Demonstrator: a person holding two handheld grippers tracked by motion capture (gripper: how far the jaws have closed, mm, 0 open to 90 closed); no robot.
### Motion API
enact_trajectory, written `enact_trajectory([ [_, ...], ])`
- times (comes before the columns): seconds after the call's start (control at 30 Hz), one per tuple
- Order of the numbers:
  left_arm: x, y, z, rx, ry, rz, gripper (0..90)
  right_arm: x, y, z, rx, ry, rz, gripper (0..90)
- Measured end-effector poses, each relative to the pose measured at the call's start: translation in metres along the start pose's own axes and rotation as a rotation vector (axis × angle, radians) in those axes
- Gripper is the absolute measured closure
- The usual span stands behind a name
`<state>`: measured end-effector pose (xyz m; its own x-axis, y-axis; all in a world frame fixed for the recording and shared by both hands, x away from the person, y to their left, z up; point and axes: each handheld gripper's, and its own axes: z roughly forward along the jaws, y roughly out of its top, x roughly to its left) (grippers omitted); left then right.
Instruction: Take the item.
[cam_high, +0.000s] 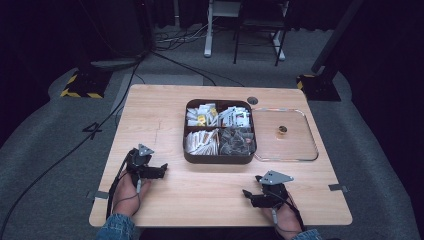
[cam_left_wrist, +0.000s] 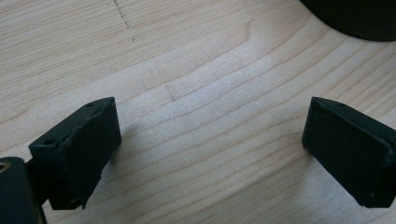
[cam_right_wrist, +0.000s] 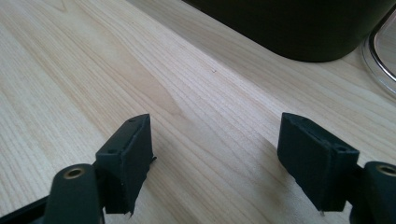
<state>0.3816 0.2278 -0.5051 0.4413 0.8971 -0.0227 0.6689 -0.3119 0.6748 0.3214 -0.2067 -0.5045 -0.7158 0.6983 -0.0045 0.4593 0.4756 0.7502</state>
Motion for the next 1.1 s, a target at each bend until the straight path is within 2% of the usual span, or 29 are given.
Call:
enact_trajectory([
  [0.3, 0.0, -0.0001, -0.0001, 0.0, 0.0, 0.0, 4.7, 0.0005, 0.0004, 0.0004, -0.002, -0.016, 0.016, 28.6],
  [0.73, 0.0, 0.0, 0.0, 0.0, 0.0, 0.0, 4.7, 0.0008, 0.0004, 0.0002, -0.003, -0.016, 0.015, 29.2],
  [0.9, 0.0, 0.0, 0.0, 0.0, 0.0, 0.0, 4.7, -0.0006, 0.0001, -0.0017, -0.001, -0.012, 0.018, 33.5],
  [0.97, 0.0, 0.0, 0.0, 0.0, 0.0, 0.0, 4.7, -0.0015, 0.001, -0.0027, 0.004, 0.006, 0.034, 34.6],
  [1.0, 0.0, 0.0001, 0.0, 0.0, 0.0, 0.0, 4.7, -0.0028, 0.0028, -0.0043, -0.001, 0.023, 0.058, 34.6],
  [1.1, 0.0, 0.0001, 0.0, 0.0, 0.0, 0.0, 4.7, -0.0039, 0.0062, -0.0085, -0.025, 0.025, 0.069, 34.0],
])
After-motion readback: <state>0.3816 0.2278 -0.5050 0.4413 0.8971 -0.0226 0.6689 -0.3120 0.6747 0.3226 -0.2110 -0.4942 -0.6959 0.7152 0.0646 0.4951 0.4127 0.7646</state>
